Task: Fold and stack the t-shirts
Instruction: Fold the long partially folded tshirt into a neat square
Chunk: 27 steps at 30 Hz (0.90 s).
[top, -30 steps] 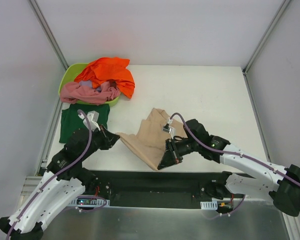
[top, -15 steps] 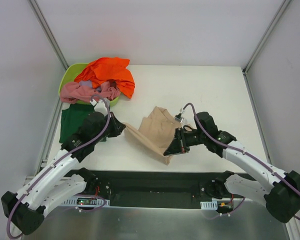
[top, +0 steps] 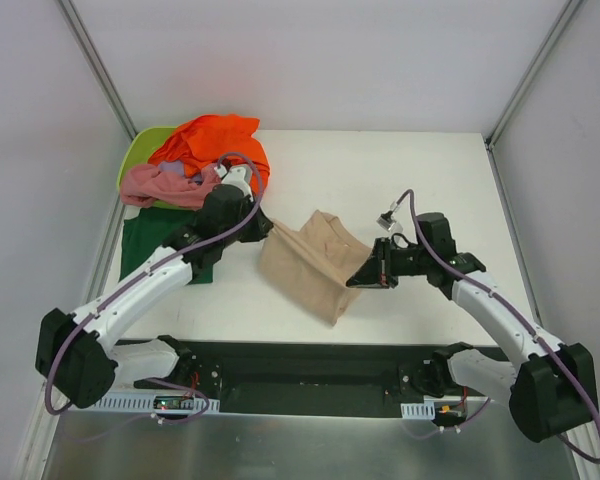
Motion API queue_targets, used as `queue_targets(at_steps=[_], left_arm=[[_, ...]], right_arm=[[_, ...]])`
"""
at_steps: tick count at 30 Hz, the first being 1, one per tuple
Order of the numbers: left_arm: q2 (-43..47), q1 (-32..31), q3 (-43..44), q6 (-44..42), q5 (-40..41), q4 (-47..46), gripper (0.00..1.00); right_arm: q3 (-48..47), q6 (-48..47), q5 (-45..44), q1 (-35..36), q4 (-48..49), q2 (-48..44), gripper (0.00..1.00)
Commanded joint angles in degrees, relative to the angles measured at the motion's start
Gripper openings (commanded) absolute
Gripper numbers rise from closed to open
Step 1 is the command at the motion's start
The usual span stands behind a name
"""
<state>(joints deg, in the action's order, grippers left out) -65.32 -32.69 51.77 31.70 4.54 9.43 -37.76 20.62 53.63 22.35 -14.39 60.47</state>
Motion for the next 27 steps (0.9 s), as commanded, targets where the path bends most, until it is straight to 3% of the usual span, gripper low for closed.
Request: queue_targets(at_steps=[1, 9, 18, 27], left_arm=[[-4.5, 1.4, 5.8, -3.8, 8.0, -6.4, 0.00], [-16.8, 1.4, 14.5, -5.0, 6.9, -6.8, 0.00], [-31.3, 1.4, 25.8, -5.9, 2.7, -6.8, 0.00], [-44.4, 1.4, 34.2, -6.7, 0.0, -6.1, 0.00]], right_arm=[[-1.6, -4.3, 5.5, -3.8, -6.3, 1.3, 0.01], [-1.3, -7.2, 4.7, -10.5, -6.3, 5.9, 0.01], [0.7, -8.8, -8.1, -16.3, -4.9, 10.2, 0.01], [0.9, -6.3, -13.0, -19.0, 1.6, 18.7, 0.01]])
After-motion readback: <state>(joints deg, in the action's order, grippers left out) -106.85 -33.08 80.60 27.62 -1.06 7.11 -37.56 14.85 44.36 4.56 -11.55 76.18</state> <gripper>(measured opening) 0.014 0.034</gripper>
